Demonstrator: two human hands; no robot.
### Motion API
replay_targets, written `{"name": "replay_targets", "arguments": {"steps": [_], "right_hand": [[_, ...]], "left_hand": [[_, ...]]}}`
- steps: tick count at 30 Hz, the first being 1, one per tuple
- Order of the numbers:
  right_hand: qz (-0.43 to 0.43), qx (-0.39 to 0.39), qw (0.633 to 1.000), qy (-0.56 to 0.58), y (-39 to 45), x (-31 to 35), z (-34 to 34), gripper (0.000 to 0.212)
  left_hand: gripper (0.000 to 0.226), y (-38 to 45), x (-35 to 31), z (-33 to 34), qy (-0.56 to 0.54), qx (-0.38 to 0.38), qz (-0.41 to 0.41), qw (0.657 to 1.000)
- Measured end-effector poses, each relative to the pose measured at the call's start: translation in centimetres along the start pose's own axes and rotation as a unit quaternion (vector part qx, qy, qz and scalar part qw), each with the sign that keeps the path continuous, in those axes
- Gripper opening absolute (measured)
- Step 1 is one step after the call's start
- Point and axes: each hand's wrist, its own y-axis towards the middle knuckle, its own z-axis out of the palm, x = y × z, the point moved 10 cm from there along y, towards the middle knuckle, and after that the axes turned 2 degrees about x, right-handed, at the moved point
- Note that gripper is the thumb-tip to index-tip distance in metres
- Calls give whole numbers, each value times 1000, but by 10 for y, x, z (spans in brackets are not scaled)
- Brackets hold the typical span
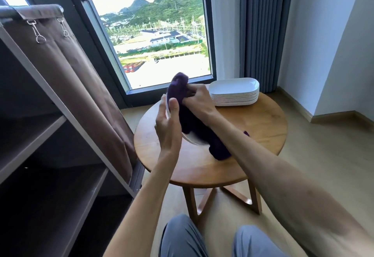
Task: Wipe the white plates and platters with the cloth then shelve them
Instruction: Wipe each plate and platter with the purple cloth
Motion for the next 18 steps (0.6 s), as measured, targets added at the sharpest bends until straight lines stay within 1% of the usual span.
{"name": "replay_targets", "arguments": {"steps": [2, 3, 4, 6, 7, 10, 11, 12, 14, 17, 18], "right_hand": [[-29, 90, 993, 75, -15, 8, 23, 20], [-27, 126, 988, 90, -23, 9, 30, 21], [-16, 156, 983, 93, -28, 7, 36, 20], [21, 195, 980, 34, -26, 3, 37, 18], [41, 210, 977, -14, -24, 0, 34, 19], [98, 277, 944, -149, -26, -16, 33, 10], [113, 292, 933, -178, -29, -23, 33, 6], [125, 296, 926, -199, -32, -30, 32, 3], [143, 275, 924, -226, -35, -42, 26, 11], [178, 237, 923, -244, -30, -56, 10, 10], [188, 231, 920, -254, -28, -59, 6, 10]], "left_hand": [[89, 9, 2, -11, -57, -49, -36, 997], [87, 15, 3, -17, -81, -65, -48, 993], [77, 20, 4, -20, -91, -72, -52, 992], [50, 25, 8, -21, -109, -76, -56, 989], [43, 24, 12, -22, -123, -85, -69, 986], [42, 13, 34, -23, -163, -130, -139, 968], [37, 10, 41, -21, -188, -142, -160, 959], [31, 8, 46, -21, -205, -153, -174, 951], [24, 7, 53, -18, -221, -149, -186, 946], [39, 1, 62, -11, -237, -126, -213, 939], [37, -1, 64, -12, -226, -125, -217, 941]]}}
